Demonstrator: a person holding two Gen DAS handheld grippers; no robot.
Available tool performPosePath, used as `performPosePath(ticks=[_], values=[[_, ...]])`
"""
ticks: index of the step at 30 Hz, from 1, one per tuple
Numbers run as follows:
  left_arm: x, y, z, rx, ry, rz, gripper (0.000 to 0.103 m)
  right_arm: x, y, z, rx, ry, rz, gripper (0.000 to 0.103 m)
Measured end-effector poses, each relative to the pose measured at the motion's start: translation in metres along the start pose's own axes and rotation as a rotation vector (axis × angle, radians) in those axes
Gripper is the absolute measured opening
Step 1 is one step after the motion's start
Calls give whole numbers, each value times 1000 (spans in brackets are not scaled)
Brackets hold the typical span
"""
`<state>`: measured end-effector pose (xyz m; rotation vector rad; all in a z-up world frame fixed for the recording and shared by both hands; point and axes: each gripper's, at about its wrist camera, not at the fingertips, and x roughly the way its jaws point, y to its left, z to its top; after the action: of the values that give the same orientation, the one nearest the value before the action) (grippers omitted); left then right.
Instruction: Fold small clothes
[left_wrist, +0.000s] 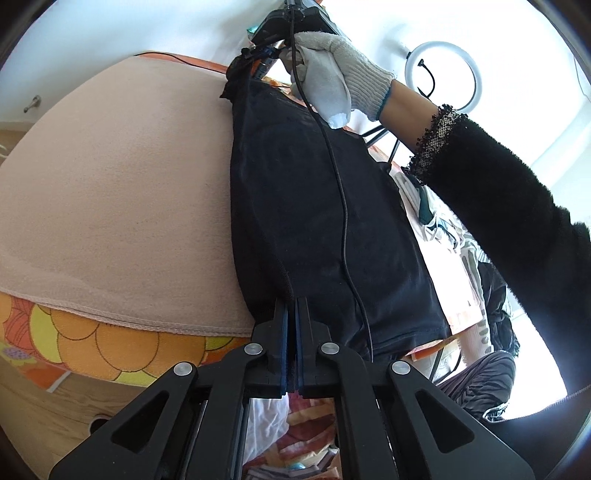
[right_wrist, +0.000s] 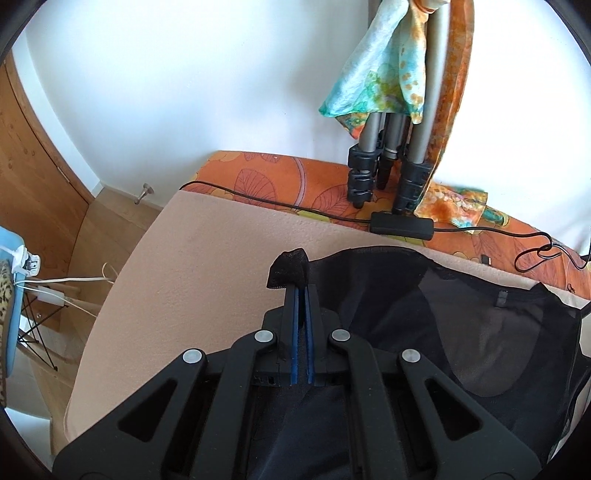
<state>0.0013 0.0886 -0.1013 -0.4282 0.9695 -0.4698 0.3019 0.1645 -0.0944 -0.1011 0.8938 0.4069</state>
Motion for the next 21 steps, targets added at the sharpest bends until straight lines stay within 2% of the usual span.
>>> performPosePath(ticks=[4,9,16,21], values=[[3,-18,2,67,-7,-5,2,-12,-15,2,4,-17,0,4],[16,-28,1,83,32,-32,2,-32,-50,1,28,-41,-31,4],[37,-53,-1,143,90,-58,2,-38,-113,-12,88,-17,-109,4],[51,-63,-4,173,130,-60,2,-31,-142,-23,113,10,-153,4]])
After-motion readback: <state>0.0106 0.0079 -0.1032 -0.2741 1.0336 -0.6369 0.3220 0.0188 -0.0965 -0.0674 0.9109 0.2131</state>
